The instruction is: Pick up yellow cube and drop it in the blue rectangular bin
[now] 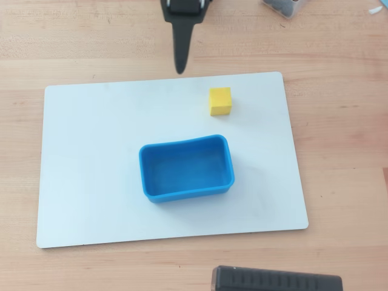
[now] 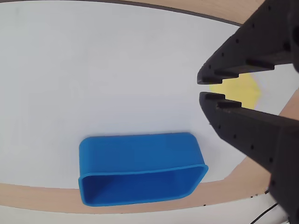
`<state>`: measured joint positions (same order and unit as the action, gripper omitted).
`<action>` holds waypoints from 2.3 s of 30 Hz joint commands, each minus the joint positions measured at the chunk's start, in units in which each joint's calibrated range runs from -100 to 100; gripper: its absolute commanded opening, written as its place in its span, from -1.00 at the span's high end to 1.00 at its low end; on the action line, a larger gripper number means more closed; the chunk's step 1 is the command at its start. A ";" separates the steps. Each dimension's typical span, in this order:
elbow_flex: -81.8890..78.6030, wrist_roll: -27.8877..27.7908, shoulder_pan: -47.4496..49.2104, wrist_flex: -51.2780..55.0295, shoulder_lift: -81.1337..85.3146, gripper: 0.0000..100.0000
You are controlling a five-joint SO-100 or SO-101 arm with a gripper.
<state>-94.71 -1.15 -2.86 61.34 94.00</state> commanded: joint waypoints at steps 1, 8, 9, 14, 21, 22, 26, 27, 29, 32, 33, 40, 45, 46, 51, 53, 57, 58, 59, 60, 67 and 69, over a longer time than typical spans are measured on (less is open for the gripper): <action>14.44 -0.54 1.91 -1.23 -13.87 1.00; 32.16 0.05 2.77 2.24 -34.03 1.00; 33.80 0.54 3.29 3.23 -37.10 1.00; 40.53 3.57 8.09 5.87 -49.45 1.00; 49.53 6.35 12.46 7.94 -61.25 1.00; 50.62 6.59 12.89 8.19 -63.02 1.00; 54.25 7.08 13.49 8.68 -68.96 1.00; 55.16 7.13 13.66 9.18 -70.45 1.00; 56.71 7.13 13.66 9.76 -72.86 1.00; 57.16 7.13 13.58 10.00 -73.70 0.92; 57.16 7.13 13.66 10.00 -73.70 0.85; 57.25 7.37 13.06 10.58 -73.70 0.49; 58.25 7.42 13.06 10.58 -76.39 0.45; 58.35 7.42 12.98 10.58 -77.23 0.45; 58.35 7.52 12.98 9.59 -78.90 0.45; 58.44 7.52 12.98 9.01 -79.83 0.45; 58.53 7.52 13.06 7.77 -82.43 0.46; 58.62 7.52 13.06 7.44 -83.08 0.46; 58.71 7.52 13.06 7.28 -83.64 0.46; 58.80 7.52 13.15 7.11 -83.92 0.47; 59.44 7.52 14.18 5.63 -87.17 0.55; 59.44 7.47 14.44 5.46 -87.54 0.57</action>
<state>-43.98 5.84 10.42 67.96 6.61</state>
